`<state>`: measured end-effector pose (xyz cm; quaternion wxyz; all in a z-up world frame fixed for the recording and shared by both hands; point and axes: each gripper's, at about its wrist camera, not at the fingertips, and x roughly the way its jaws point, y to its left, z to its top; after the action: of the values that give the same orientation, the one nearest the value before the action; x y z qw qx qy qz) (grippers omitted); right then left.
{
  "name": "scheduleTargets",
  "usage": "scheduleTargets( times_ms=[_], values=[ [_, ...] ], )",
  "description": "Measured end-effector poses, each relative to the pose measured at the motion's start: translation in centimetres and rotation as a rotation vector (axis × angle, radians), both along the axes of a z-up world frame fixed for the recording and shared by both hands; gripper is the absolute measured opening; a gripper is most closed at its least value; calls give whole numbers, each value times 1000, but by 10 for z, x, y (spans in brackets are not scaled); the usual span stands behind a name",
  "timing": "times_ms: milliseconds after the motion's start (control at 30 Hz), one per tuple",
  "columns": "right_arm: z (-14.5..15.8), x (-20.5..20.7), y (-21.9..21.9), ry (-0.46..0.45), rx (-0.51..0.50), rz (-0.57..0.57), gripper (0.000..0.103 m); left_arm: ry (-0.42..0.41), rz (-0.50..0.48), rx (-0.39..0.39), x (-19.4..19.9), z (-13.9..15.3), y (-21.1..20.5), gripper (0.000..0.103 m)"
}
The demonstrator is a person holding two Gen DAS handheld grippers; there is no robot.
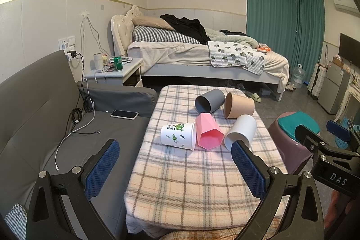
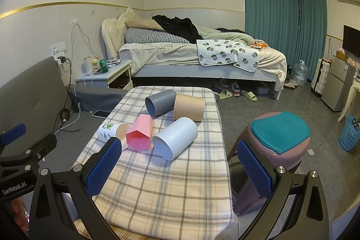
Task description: Flip cup upside down
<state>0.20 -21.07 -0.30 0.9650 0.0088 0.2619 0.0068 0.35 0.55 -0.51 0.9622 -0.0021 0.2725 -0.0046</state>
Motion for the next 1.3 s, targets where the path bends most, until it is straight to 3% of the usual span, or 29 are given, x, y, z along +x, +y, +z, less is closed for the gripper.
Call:
scheduleTargets(
  times_ms=[1300],
  values=[
    [-9,-6,6,6,1,2,103,20,-29,9,6,-4,-6,103]
  ],
)
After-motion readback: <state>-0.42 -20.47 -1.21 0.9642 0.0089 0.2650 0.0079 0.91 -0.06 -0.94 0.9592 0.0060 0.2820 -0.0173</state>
